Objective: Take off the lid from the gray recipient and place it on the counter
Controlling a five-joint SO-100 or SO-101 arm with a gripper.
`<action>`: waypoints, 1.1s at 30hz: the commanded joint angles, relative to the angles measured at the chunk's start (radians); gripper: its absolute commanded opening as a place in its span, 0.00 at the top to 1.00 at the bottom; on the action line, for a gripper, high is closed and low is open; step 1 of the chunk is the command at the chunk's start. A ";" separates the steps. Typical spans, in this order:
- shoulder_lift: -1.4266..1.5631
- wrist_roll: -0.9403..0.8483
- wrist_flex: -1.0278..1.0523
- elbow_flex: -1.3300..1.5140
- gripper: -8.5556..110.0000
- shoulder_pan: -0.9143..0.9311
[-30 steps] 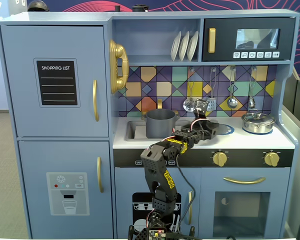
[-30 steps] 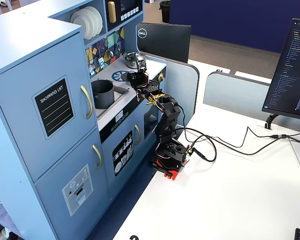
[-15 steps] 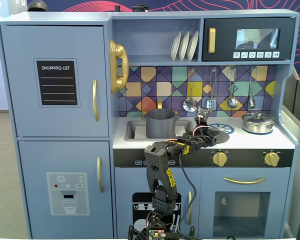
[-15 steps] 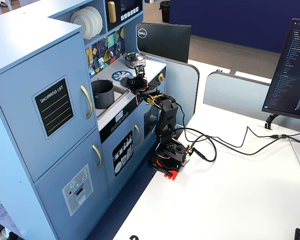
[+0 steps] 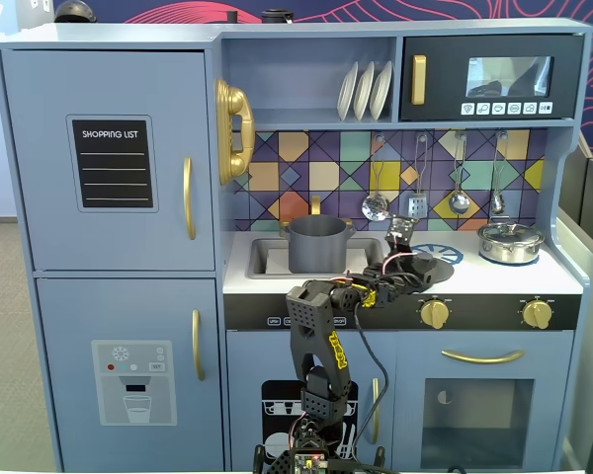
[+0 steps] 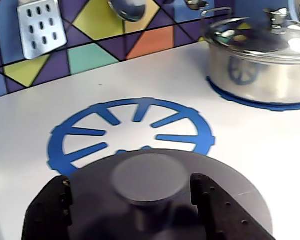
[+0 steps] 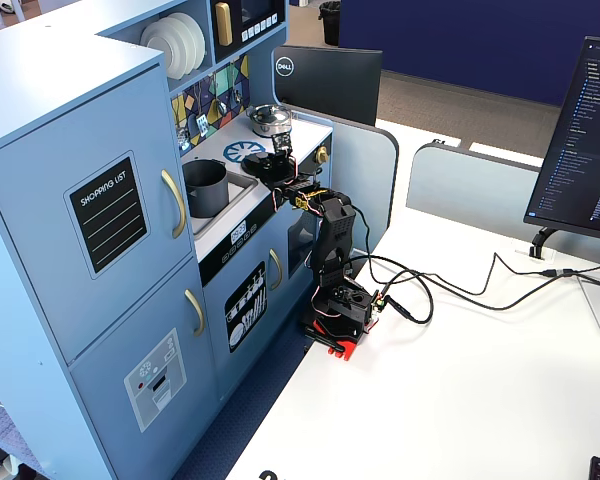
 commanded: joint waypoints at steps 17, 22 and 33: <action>0.897 0.144 1.085 -0.020 0.93 -0.181; 1.088 0.091 1.557 0.089 0.93 -0.391; 1.318 0.132 1.713 0.598 0.93 -0.726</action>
